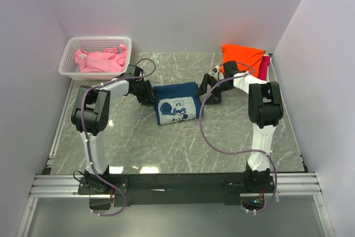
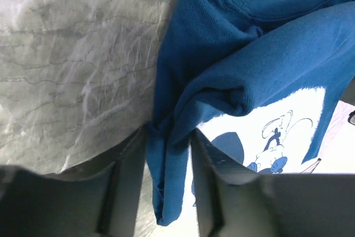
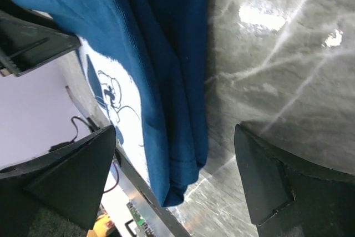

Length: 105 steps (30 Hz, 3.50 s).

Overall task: Fold and stack the t-shirts
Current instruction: Neatly place the folded tshirt to the corner

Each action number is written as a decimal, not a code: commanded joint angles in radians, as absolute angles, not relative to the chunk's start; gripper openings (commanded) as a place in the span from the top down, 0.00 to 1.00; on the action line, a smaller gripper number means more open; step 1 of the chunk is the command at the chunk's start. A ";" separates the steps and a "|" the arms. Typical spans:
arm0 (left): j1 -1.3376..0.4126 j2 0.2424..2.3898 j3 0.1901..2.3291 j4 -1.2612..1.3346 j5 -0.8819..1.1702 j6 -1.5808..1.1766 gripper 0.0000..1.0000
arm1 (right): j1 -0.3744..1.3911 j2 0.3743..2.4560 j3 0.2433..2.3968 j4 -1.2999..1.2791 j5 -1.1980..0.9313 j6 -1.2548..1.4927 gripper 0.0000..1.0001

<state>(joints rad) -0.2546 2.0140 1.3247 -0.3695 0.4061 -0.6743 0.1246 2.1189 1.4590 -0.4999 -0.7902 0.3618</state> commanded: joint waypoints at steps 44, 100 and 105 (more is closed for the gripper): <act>-0.184 1.970 1.281 -0.385 0.400 -0.581 0.37 | 0.279 2.308 2.215 -0.913 -0.042 0.169 1.00; -0.149 1.924 1.129 -0.425 0.416 -0.488 0.37 | 0.006 2.213 2.364 -0.741 0.155 0.196 1.00; -0.149 1.914 1.108 -0.411 0.422 -0.492 0.37 | -0.031 2.212 2.289 -0.730 0.152 0.202 1.00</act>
<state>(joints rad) -0.1493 1.9003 1.1553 -0.3347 0.5003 -0.5385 0.0063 2.2459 2.3180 -0.7605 0.1535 0.1848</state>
